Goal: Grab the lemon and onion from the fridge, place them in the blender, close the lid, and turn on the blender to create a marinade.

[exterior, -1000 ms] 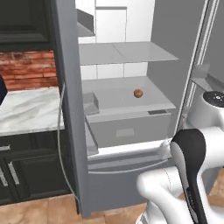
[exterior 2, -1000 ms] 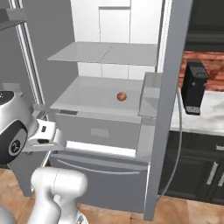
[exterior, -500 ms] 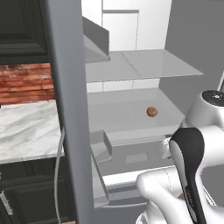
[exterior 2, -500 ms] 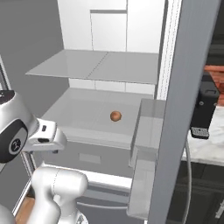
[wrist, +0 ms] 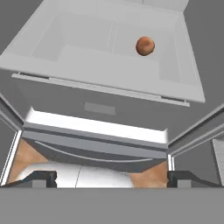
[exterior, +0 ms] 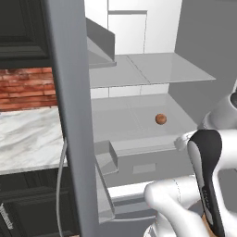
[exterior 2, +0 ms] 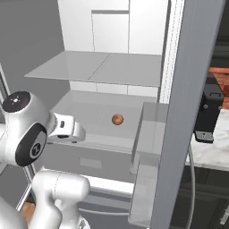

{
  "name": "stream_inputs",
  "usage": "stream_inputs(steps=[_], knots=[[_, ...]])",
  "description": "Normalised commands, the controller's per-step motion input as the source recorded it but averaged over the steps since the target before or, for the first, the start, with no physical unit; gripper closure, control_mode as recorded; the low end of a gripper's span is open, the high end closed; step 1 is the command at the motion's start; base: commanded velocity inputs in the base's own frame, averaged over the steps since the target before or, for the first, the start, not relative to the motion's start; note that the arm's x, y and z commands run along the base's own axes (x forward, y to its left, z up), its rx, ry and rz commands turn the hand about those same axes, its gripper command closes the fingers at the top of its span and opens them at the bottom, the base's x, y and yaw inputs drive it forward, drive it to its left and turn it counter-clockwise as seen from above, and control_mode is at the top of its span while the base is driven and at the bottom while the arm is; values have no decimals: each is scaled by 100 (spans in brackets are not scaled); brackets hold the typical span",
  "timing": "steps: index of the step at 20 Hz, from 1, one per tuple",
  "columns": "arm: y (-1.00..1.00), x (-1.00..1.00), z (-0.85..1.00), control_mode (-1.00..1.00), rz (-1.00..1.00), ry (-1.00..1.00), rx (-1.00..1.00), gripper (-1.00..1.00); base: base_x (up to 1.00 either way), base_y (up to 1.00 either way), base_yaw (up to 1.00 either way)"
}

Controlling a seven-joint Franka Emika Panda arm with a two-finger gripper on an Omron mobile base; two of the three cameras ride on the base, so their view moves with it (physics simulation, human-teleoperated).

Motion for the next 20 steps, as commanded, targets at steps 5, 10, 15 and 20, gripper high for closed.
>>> stream_inputs(steps=[5, 10, 15, 20], knots=[[-20, 98, 0, -100, -9, 1, 1, -100, 0, 0, 0], [-26, 93, -7, -100, -5, 7, 1, -100, 0, 0, 0], [-7, 82, -24, -100, -3, 0, 0, -100, 0, 0, 0], [-6, 56, -65, -100, 0, 0, 0, -100, 0, 0, 0]])
